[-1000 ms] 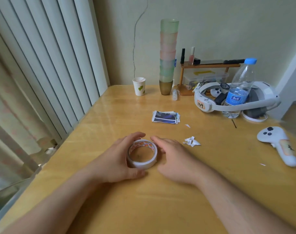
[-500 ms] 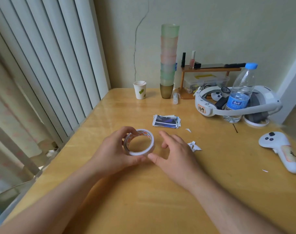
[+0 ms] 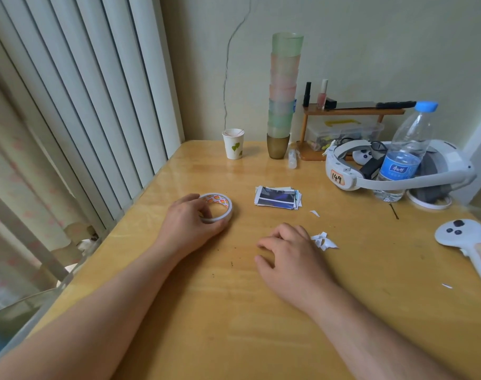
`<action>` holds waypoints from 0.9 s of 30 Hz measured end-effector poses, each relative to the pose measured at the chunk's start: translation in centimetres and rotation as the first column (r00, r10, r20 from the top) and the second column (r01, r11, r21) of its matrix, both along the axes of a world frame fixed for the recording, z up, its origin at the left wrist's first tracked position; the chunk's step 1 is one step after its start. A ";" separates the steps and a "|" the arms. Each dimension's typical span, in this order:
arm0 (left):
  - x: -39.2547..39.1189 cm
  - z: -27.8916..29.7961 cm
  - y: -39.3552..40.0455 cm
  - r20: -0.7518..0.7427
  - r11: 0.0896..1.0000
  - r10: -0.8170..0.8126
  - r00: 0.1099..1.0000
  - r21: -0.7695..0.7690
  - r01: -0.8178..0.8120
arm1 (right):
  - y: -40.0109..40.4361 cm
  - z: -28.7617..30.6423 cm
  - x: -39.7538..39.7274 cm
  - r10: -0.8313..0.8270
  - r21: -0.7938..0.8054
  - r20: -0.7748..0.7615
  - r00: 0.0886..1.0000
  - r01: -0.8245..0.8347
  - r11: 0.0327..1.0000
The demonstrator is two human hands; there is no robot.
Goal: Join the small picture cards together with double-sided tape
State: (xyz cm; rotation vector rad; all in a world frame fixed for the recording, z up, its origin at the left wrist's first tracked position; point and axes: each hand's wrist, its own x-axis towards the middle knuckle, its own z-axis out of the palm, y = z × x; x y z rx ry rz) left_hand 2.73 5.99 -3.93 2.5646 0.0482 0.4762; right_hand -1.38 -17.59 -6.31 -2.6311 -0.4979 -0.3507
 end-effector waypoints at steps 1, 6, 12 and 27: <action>0.0 -0.1 0.0 -0.004 1.000 -0.002 1.000 0.014 0.002 | 0.0 -0.1 0.0 0.003 0.012 -0.003 1.000 -0.003 1.000; 0.2 -0.4 0.3 -0.062 0.997 -0.065 0.996 0.038 0.067 | -0.2 -0.2 0.1 0.025 0.002 -0.018 1.000 -0.025 1.000; 0.8 -0.8 0.8 -0.053 0.999 -0.048 0.997 0.018 0.049 | -0.3 0.0 0.0 0.028 -0.004 -0.037 0.999 -0.028 1.000; -3.6 -2.1 -3.7 0.085 0.927 -0.140 0.987 0.363 0.100 | -0.4 0.5 -0.5 -0.001 -0.008 -0.083 0.997 0.000 1.000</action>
